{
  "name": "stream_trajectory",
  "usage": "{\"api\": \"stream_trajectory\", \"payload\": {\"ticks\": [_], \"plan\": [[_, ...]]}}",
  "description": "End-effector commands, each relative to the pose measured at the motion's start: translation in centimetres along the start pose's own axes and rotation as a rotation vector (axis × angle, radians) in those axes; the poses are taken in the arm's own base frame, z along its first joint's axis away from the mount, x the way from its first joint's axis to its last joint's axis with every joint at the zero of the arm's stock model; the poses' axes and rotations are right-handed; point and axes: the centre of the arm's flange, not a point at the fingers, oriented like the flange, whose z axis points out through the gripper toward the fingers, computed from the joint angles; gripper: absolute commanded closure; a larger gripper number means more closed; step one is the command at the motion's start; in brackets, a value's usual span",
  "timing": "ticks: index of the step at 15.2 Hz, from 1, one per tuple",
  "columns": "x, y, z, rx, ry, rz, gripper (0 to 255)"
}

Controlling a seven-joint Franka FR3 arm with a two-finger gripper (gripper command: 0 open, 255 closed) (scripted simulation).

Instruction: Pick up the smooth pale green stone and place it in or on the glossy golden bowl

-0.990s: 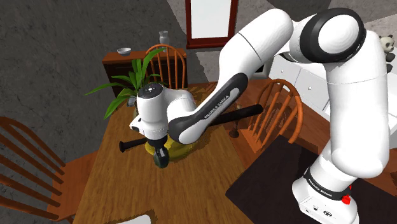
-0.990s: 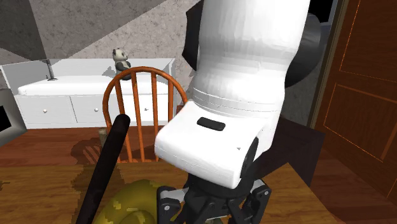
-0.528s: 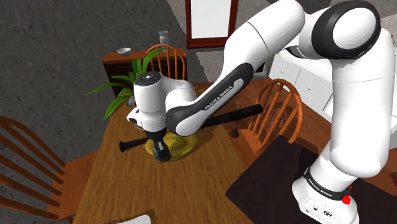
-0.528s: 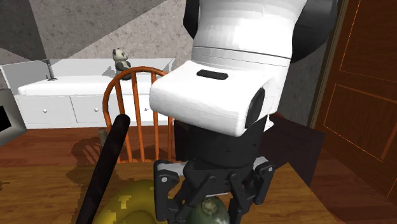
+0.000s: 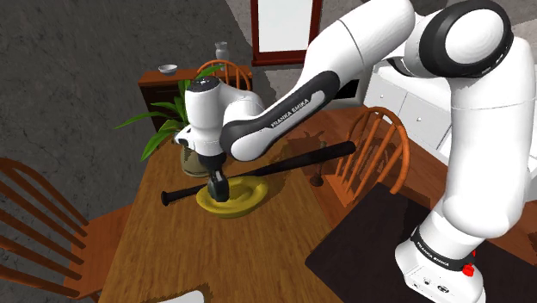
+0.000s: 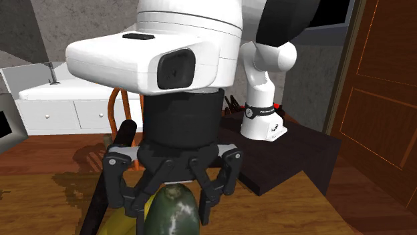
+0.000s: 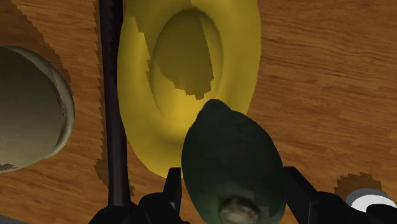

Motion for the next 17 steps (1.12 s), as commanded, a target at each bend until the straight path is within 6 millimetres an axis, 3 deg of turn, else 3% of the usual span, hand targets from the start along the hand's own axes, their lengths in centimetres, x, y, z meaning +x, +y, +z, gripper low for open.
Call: {"api": "stream_trajectory", "payload": {"ticks": [1, 4, 17], "plan": [[-1.4, 2.1, 0.1, 0.0, 0.001, -0.001, 255], [-3.1, 5.8, 0.2, 0.0, 0.001, -0.001, 255], [-3.4, 4.8, 7.0, 0.0, 0.001, -0.001, 255]]}}
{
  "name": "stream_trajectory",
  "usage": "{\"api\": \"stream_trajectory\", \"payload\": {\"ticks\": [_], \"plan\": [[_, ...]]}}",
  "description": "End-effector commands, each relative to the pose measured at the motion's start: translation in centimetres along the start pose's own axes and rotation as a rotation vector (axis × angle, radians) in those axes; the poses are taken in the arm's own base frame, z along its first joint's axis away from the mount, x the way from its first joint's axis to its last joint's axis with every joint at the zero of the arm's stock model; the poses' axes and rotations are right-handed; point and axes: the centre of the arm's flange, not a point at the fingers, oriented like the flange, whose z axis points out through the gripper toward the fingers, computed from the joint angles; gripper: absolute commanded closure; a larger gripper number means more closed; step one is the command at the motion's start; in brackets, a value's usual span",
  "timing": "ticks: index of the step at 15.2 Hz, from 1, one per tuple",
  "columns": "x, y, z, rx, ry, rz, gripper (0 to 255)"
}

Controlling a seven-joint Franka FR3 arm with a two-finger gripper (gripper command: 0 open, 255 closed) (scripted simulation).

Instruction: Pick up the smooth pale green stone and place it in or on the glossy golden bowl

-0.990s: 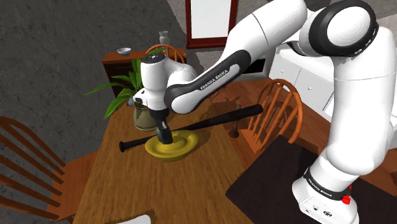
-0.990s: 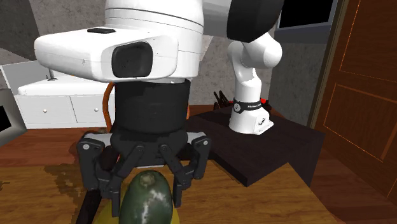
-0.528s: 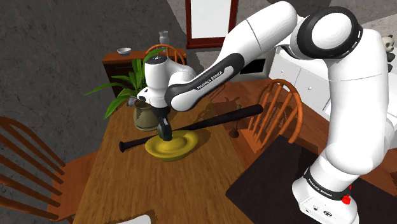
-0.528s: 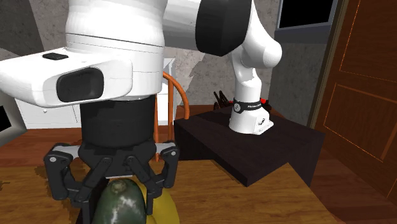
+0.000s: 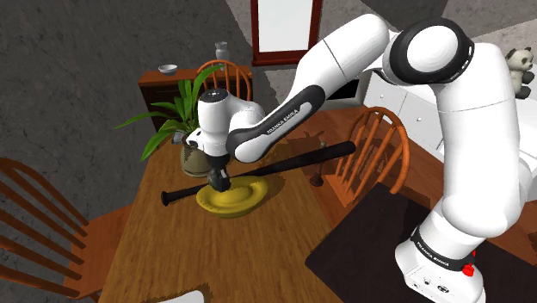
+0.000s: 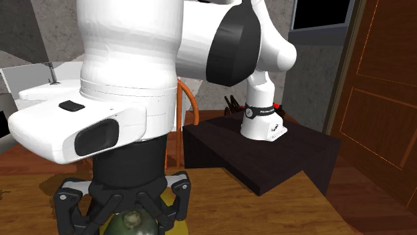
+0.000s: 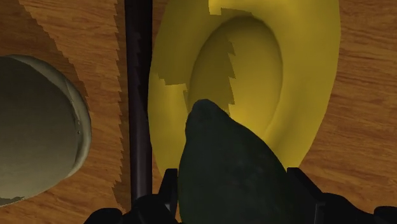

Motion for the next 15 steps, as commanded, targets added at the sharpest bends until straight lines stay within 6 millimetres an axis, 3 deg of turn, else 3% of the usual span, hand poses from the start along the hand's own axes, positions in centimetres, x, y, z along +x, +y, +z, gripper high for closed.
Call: {"api": "stream_trajectory", "payload": {"ticks": [1, 3, 10, 11, 15], "plan": [[-0.77, -0.17, 1.85, 0.016, -0.021, 0.004, 255], [-0.81, -0.3, 2.62, 0.016, -0.021, 0.004, 255], [-0.81, -0.29, 2.62, 0.016, -0.021, 0.004, 255], [-0.86, -0.2, 2.74, 0.016, -0.021, 0.004, 0], [-0.83, -0.21, 2.77, 0.016, -0.021, 0.004, 0]]}}
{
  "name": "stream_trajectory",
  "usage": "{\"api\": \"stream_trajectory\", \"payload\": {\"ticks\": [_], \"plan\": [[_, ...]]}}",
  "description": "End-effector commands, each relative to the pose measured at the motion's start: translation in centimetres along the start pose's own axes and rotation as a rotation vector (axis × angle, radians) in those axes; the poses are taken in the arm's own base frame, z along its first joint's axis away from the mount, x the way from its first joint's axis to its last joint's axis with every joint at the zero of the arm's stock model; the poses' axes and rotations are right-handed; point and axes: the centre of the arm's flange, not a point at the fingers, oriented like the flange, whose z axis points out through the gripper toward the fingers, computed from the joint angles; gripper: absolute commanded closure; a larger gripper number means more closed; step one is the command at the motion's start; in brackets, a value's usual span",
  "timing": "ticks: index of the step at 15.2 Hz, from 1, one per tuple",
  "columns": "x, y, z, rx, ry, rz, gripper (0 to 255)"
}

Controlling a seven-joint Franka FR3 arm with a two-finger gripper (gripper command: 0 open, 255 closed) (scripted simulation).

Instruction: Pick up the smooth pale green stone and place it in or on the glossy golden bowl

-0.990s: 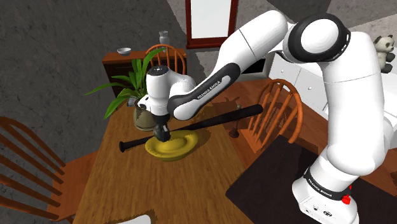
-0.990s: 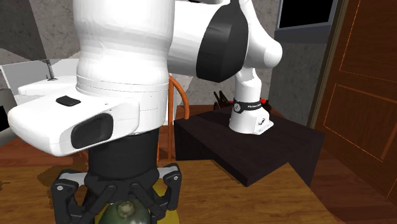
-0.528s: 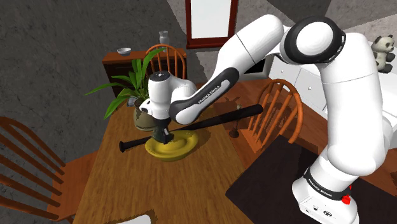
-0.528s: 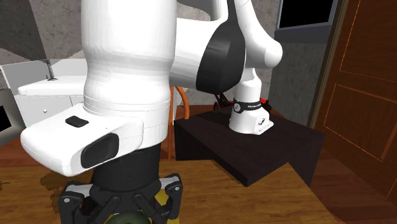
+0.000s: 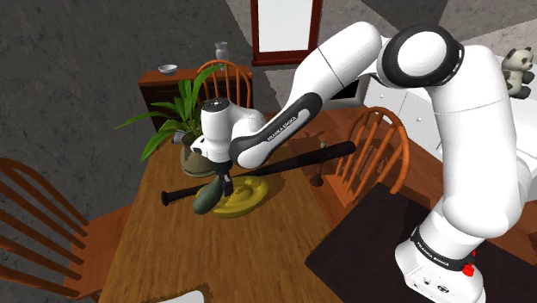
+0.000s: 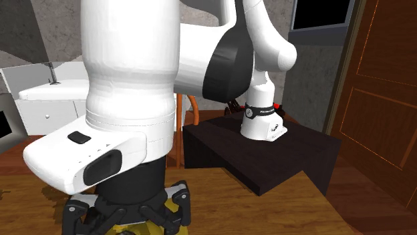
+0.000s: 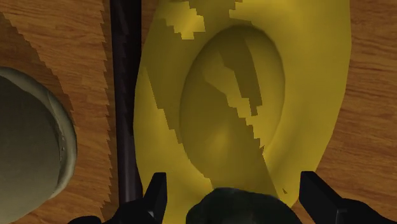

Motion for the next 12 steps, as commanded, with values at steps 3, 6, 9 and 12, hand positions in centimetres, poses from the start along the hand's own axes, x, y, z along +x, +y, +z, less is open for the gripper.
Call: {"api": "stream_trajectory", "payload": {"ticks": [3, 6, 9, 12], "plan": [[0.0, -0.1, -2.8, 0.0, 0.0, 0.0, 0], [0.0, -0.1, -5.1, 0.0, 0.0, 0.0, 0], [0.0, -0.1, -5.1, 0.0, 0.0, 0.0, 0], [0.0, -0.1, -5.1, 0.0, 0.0, 0.0, 0]]}}
